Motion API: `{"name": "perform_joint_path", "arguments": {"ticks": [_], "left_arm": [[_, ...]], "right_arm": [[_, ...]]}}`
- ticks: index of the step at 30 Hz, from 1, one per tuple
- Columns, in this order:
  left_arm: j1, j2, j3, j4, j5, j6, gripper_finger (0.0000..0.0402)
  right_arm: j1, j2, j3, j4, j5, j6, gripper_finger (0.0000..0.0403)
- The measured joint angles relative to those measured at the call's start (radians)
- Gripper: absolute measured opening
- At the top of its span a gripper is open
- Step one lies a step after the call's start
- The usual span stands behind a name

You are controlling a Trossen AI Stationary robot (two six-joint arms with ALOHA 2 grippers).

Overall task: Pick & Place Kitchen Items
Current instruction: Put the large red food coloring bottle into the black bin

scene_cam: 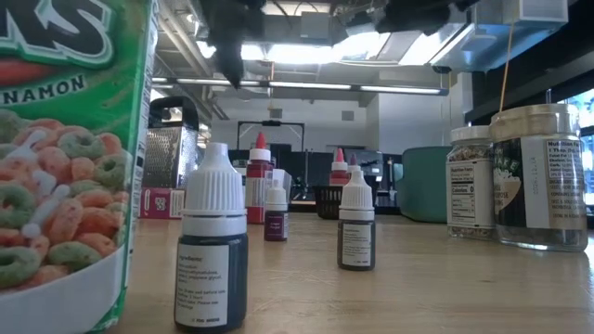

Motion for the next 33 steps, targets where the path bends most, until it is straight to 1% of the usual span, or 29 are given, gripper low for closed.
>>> {"name": "perform_joint_path", "arguments": {"ticks": [4,7,9,11,14,18,21,24,27,30,33], "left_arm": [[-0.043,-0.076,0.0,-0.037,-0.001,-0.058,0.0231],[-0.099,-0.124,0.0,-0.034,-0.004,-0.076,0.0231],[-0.145,-0.15,-0.011,-0.012,-0.004,-0.076,0.0231],[-0.193,-0.186,-0.061,0.049,-0.007,-0.076,0.023],[-0.262,-0.246,-0.19,0.158,-0.009,-0.076,0.023],[-0.343,-0.342,-0.42,0.321,-0.011,-0.067,0.0231],[-0.394,-0.414,-0.61,0.516,-0.022,-0.095,0.0229],[-0.44,-0.465,-0.8,0.773,-0.04,-0.121,0.0229],[-0.474,-0.483,-0.967,0.985,-0.098,-0.13,0.023],[-0.486,-0.483,-1.081,1.111,-0.159,-0.129,0.023],[-0.492,-0.485,-1.154,1.204,-0.178,-0.138,0.0228]], "right_arm": [[-0.082,0.0,0.0,0.078,-0.098,-0.018,0.0216],[-0.139,0.001,0.0,0.137,-0.175,-0.057,0.0216],[-0.169,0.011,0.0,0.18,-0.206,-0.073,0.0216],[-0.186,0.016,0.0,0.182,-0.228,-0.079,0.0216],[-0.196,0.027,0.0,0.189,-0.247,-0.078,0.0216],[-0.187,0.034,0.0,0.187,-0.248,-0.077,0.0216],[-0.18,0.034,0.0,0.186,-0.248,-0.075,0.0216],[-0.174,0.034,0.0,0.193,-0.248,-0.075,0.0216],[-0.173,0.034,0.0,0.207,-0.248,-0.075,0.0216],[-0.173,0.034,0.0,0.21,-0.248,-0.075,0.0216],[-0.173,0.035,0.0,0.21,-0.248,-0.078,0.0216]]}}
